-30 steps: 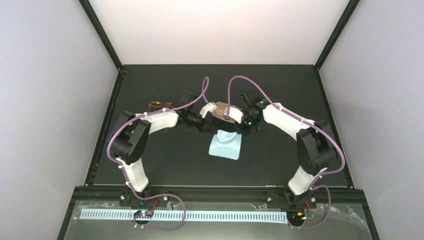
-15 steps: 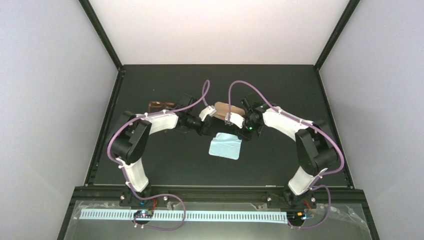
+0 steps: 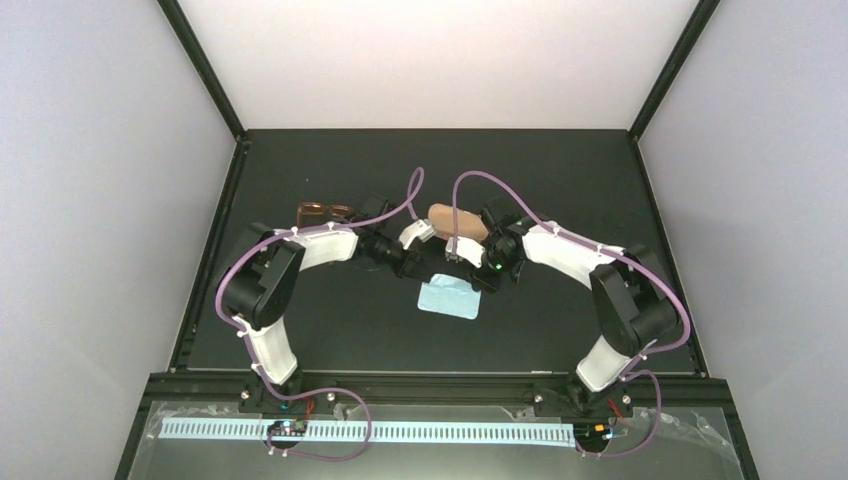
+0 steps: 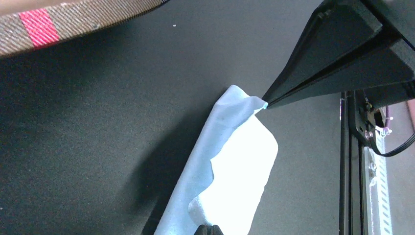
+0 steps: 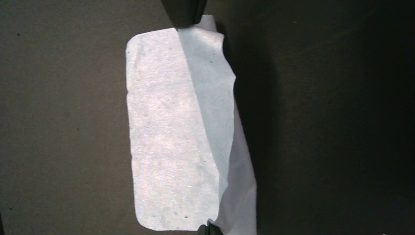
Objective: Organize the sunglasses
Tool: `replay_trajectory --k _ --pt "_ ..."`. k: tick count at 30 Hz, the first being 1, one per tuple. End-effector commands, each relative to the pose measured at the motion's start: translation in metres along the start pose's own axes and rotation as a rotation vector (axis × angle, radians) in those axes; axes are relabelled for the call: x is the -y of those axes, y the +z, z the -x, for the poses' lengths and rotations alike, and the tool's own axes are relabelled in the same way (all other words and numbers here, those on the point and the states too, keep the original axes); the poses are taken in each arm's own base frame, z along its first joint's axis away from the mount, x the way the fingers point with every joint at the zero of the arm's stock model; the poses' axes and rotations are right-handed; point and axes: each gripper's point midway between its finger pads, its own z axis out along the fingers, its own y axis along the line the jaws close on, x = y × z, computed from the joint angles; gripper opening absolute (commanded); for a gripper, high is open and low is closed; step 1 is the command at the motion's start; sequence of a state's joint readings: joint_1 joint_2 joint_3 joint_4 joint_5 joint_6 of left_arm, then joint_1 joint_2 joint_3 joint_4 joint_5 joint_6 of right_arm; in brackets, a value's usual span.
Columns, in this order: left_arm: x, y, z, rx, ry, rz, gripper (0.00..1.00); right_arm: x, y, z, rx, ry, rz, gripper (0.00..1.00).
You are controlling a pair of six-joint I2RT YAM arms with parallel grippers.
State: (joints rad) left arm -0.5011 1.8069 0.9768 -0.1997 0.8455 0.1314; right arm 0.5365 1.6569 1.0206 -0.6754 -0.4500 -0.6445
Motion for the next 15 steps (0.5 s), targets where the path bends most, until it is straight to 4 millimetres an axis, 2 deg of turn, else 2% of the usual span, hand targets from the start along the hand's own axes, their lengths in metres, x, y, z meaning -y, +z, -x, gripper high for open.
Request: replay_trajectory --k 1,15 --pt "0.003 0.002 -0.012 -0.034 0.011 -0.001 0.02 -0.013 -0.002 0.005 0.028 -0.013 0.016 0.02" --pt "0.001 0.005 -0.025 -0.066 -0.002 0.001 0.02 -0.027 0.006 -0.004 -0.005 -0.036 0.05 0.04"
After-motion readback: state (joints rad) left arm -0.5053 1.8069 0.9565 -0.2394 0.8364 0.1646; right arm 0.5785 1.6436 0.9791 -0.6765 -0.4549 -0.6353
